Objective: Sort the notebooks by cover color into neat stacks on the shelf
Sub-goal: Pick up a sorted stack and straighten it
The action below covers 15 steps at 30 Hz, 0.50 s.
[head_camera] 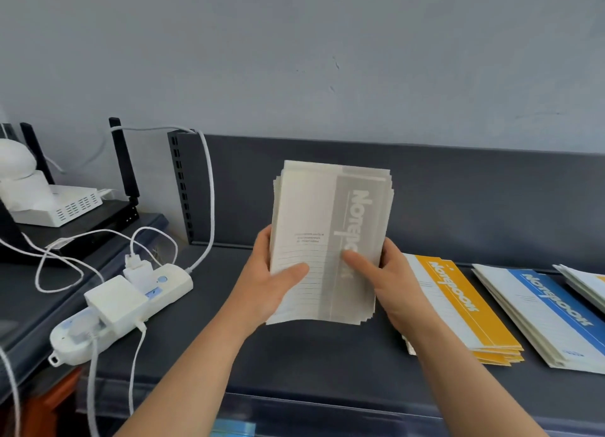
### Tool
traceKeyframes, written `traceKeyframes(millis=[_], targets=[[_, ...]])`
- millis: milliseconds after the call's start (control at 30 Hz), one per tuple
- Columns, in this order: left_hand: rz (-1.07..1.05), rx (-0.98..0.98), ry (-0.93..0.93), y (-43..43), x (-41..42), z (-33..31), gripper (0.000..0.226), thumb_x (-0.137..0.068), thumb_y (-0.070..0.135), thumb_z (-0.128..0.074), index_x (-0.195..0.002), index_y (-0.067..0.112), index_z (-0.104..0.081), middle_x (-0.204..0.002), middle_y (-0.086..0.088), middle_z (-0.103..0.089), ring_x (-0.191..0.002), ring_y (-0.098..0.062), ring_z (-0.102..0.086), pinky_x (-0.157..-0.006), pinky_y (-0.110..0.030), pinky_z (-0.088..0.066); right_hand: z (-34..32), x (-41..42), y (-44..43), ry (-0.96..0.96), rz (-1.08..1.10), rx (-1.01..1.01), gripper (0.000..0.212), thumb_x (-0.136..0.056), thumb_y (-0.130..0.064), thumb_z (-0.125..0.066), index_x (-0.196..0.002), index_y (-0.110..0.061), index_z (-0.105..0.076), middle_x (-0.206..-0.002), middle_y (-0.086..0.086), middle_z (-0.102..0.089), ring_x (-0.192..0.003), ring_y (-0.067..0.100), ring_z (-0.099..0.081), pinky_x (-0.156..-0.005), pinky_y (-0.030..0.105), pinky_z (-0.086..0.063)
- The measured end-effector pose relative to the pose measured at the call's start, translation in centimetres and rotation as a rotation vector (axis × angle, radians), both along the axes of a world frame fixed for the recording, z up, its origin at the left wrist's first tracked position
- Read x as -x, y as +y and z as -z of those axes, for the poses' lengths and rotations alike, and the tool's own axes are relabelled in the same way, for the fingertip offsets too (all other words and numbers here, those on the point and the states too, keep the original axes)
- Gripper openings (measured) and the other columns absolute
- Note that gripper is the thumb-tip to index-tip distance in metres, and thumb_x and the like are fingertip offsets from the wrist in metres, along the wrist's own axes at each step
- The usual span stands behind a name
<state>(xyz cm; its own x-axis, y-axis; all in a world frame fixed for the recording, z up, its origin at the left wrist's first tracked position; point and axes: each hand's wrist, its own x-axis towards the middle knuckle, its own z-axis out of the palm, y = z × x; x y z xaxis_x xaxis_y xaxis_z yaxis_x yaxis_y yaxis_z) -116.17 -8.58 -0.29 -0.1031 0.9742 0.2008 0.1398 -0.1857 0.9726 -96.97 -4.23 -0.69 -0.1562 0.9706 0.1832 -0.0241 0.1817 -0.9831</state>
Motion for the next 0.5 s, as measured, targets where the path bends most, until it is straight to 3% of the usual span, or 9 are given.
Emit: traceKeyframes(millis=[133, 300, 400, 500], targets=[[0.089, 0.060, 0.163, -0.3, 0.2, 1.6, 0.071, -0.082, 0.019, -0.072, -0.132, 0.048, -0.029, -0.117, 0.032, -0.053, -0.110, 0.010, -0.052, -0.087, -0.018, -0.045, 1.8, -0.2, -1.0, -0.029, -0.031, -0.003, 0.042, -0.079, -0.024, -0.072, -0.116, -0.027, -0.053, -0.110, -0.008, -0.067, -0.101, 0.011, -0.065, -0.089, 0.042, -0.053], [0.184, 0.044, 0.132, -0.2, 0.8, 0.4, 0.092, -0.057, 0.041, -0.086, -0.132, 0.045, -0.032, -0.124, 0.024, -0.054, -0.114, 0.005, -0.054, -0.092, -0.024, -0.047, 0.7, -0.7, -1.2, 0.067, -0.095, -0.083, 0.048, -0.077, -0.023, -0.065, -0.123, -0.024, -0.053, -0.116, -0.001, -0.066, -0.106, 0.018, -0.063, -0.089, 0.041, -0.051], [0.175, 0.015, 0.086, -0.5, 0.7, -2.8, 0.066, -0.063, 0.059, -0.076, -0.120, 0.038, -0.051, -0.115, 0.020, -0.064, -0.105, 0.002, -0.061, -0.083, -0.019, -0.045, -1.3, -0.7, -0.8, 0.151, -0.013, -0.083, 0.041, -0.078, -0.034, -0.061, -0.117, -0.019, -0.059, -0.110, 0.001, -0.069, -0.104, 0.021, -0.064, -0.086, 0.037, -0.051], [0.063, 0.081, 0.022, -0.4, -0.6, -5.4, 0.048, -0.078, 0.072, -0.050, -0.098, 0.031, -0.063, -0.098, 0.016, -0.066, -0.086, -0.001, -0.060, -0.070, -0.020, -0.038, -3.5, 0.1, 0.1, 0.164, 0.104, 0.056, 0.056, -0.069, -0.063, -0.060, -0.106, -0.021, -0.066, -0.103, -0.001, -0.071, -0.101, 0.021, -0.065, -0.090, 0.040, -0.049]])
